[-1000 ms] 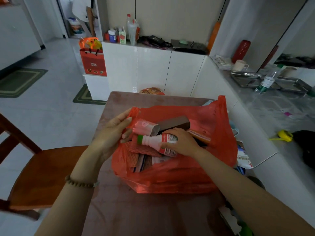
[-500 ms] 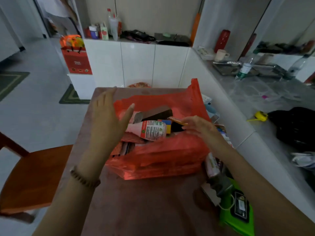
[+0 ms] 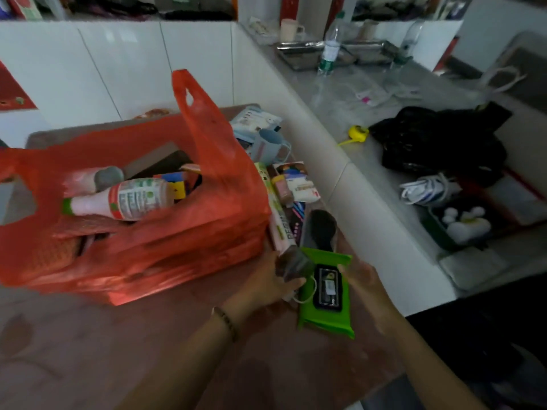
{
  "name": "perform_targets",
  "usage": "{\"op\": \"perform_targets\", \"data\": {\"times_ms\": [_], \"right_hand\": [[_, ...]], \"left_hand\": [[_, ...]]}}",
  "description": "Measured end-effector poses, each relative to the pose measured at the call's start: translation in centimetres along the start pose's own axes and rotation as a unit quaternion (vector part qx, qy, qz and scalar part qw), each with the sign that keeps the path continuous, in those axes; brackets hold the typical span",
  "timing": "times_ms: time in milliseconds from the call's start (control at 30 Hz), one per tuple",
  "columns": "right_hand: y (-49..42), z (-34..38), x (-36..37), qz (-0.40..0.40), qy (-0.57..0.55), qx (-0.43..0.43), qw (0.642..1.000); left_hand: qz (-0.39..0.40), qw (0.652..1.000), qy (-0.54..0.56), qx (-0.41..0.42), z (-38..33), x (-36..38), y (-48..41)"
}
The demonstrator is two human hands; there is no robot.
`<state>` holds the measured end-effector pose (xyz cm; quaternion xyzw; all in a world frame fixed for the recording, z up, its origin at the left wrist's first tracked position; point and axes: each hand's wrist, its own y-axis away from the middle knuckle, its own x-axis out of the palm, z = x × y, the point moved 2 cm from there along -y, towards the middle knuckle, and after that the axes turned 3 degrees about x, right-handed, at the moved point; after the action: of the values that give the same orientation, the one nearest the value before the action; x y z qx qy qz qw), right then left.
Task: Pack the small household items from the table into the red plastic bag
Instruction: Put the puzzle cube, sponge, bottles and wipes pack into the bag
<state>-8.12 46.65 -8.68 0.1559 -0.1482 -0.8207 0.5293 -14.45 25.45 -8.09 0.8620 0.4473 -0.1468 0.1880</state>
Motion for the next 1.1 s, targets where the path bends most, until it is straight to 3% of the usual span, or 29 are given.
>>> {"op": "perform_targets", "data": {"times_ms": [100,333,533,700,867,1000,1100], "right_hand": [[-0.2,-2.6,0.0,0.057,0.0,0.097,0.994],[-1.4,-3.6,1.4,0.024,0.004,0.192,0.981],[0.3,-1.9,1.8,0.08,-0.038,0.148,0.985],[2.4,3.6,0.1,0.126,-0.115,0.108,0.979],[4.4,11.0,2.8,0.278,-0.25,0.108,0.921],[5.3,14.6,10.2,0.355,-0.251,0.088,0.896],[6.4,17.1,16.3,0.393,-0.226,0.06,0.889]], "left_hand": [[-0.024,1.0,0.0,-0.018,0.9,1.5,-0.7],[-0.027,0.998,0.013,-0.061,1.7,2.3,-1.5],[-0.057,0.986,0.126,-0.094,1.5,2.8,-1.2],[-0.079,0.961,0.237,-0.119,-1.6,-1.3,0.4],[-0.145,0.951,0.258,-0.092,-6.6,-9.1,3.5],[-0.214,0.946,0.233,-0.062,-9.0,-15.1,6.3],[-0.282,0.948,0.122,-0.085,-8.5,-18.8,8.0]]}}
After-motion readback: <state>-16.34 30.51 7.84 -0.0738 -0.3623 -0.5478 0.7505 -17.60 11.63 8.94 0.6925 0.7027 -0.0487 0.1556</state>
